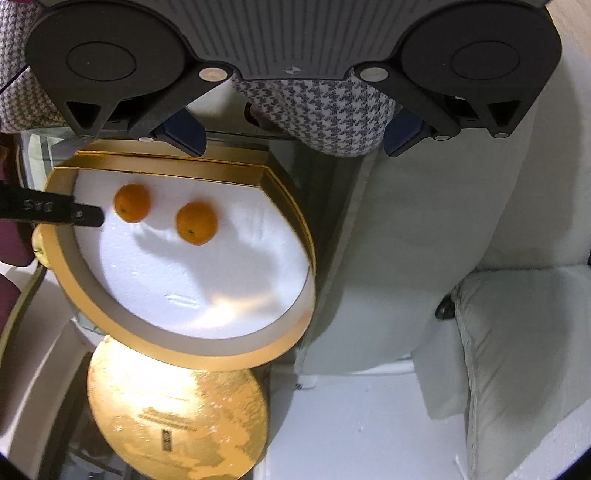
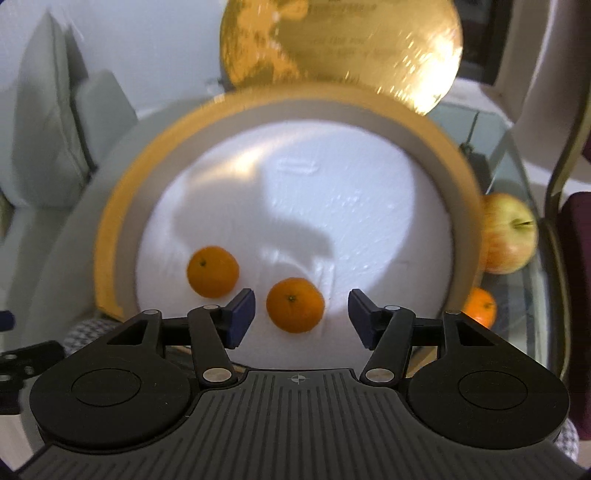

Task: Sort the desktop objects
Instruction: 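Carry the mandarin into the gold box and release it beside the first, then reach the right gripper to the last mandarin and grasp it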

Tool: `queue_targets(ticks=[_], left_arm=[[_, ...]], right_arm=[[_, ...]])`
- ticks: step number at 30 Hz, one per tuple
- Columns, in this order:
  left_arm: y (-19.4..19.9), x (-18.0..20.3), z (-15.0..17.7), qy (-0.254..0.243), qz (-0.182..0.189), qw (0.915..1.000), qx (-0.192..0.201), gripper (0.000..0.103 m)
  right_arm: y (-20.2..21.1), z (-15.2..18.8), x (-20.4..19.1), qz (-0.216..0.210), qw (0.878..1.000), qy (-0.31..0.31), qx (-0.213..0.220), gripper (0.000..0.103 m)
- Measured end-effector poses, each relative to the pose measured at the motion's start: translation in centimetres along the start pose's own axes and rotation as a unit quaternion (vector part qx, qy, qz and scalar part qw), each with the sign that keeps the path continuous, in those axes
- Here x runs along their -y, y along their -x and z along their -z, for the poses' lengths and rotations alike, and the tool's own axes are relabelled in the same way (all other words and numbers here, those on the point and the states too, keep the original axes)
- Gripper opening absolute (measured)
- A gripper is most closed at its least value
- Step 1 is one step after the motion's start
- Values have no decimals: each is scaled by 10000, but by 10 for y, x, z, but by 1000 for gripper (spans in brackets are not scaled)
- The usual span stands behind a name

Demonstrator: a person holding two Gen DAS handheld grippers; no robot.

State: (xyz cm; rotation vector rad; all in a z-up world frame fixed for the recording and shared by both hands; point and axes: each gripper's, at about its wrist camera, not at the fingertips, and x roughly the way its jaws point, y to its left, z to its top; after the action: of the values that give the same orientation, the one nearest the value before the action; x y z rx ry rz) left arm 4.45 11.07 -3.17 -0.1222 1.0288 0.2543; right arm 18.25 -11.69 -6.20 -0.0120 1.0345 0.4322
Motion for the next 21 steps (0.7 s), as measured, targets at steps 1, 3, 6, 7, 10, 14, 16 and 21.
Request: queue_targets(ticks=[1, 3, 6, 7, 10, 14, 16, 21], left_arm=[[4, 4, 2, -50, 10, 10000, 34, 102], [10, 13, 5, -169, 39, 9998, 99, 102], [20, 30, 8, -423, 97, 9989, 203, 102], [23, 36, 8, -511, 118, 9984, 231, 102], [29, 57, 9, -801, 189, 9962, 300, 102], [36, 86, 11, -1251, 286, 9911, 359, 102], [37, 99, 14, -1488, 341, 9877, 343, 102], [35, 125, 24, -2070, 353, 9775, 225, 102]], right_arm=[[10, 3, 4, -25, 9999, -67, 79, 62], [30, 10, 12, -75, 9995, -200, 238, 63], [59, 23, 26, -121, 9981, -401, 442, 64], [66, 28, 32, -109, 9976, -472, 497, 66], [85, 46, 49, -34, 9956, -692, 630, 68], [100, 69, 75, -33, 9916, -1138, 612, 70], [102, 79, 89, -73, 9881, -1423, 580, 70], [101, 98, 108, -74, 9815, -1852, 483, 70]])
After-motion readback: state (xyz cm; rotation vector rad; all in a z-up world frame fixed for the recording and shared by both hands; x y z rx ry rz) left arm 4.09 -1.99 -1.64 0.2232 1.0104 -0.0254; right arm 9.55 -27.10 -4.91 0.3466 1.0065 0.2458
